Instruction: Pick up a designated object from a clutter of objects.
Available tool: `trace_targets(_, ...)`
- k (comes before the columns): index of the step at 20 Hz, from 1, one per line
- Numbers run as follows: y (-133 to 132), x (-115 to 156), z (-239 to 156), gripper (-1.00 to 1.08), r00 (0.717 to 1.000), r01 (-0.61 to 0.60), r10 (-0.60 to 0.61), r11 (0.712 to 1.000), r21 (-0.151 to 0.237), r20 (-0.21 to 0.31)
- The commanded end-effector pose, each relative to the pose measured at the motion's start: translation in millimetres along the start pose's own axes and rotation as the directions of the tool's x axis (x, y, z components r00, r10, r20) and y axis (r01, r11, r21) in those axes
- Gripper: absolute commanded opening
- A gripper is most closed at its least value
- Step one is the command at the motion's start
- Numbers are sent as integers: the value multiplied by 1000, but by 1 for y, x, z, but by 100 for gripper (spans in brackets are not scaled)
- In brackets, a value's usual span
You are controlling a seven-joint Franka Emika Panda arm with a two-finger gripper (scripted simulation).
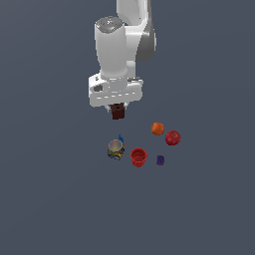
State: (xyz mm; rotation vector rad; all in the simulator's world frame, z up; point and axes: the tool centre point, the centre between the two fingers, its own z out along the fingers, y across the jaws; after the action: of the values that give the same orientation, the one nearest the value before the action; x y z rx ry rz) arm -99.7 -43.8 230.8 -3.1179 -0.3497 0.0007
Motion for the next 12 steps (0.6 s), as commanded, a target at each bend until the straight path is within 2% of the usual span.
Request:
trace_targets(1,14,-7,-23,-100,1000,0,0,1000,0,-1)
trace_targets(12,66,-27,-102,-100,1000,-1,1,1000,-3,0)
